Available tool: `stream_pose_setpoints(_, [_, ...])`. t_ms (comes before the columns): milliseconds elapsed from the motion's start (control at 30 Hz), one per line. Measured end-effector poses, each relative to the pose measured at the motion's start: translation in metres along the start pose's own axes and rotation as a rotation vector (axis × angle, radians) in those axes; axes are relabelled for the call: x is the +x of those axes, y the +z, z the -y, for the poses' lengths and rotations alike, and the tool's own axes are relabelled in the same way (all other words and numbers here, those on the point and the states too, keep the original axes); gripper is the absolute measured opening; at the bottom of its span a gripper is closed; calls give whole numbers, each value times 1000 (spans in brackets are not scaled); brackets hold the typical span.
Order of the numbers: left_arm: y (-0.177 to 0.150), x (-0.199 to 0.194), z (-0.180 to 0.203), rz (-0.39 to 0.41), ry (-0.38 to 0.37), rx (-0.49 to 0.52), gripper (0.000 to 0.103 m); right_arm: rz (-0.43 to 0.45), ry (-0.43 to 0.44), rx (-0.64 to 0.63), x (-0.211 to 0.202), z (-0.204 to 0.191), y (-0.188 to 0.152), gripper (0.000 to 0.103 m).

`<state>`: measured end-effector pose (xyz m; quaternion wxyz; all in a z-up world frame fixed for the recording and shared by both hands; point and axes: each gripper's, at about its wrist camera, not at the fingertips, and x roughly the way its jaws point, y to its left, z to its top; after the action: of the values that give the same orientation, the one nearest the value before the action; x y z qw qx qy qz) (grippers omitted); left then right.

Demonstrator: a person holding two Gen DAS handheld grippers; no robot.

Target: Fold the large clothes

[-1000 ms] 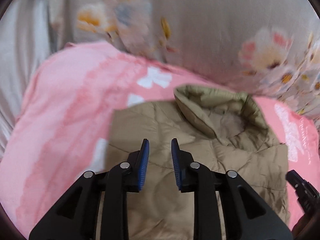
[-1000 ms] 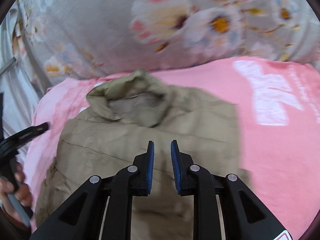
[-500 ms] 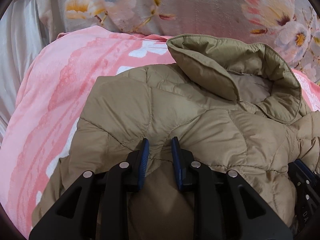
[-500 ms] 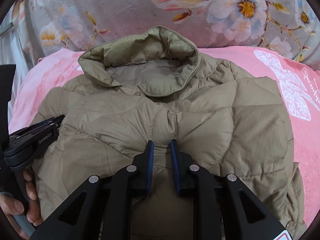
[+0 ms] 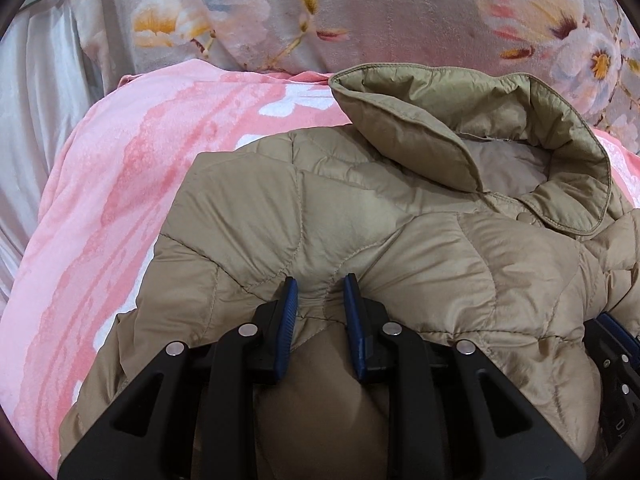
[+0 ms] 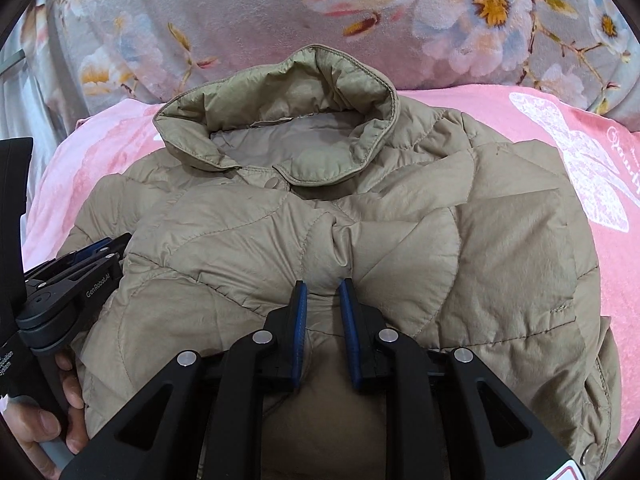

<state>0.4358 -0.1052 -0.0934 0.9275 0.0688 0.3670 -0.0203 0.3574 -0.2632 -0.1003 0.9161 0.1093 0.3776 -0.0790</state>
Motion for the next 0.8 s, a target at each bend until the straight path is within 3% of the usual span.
stream_pose_setpoints(800, [0, -1, 4, 1, 18, 14, 23, -1, 22, 16, 0, 2, 1, 19])
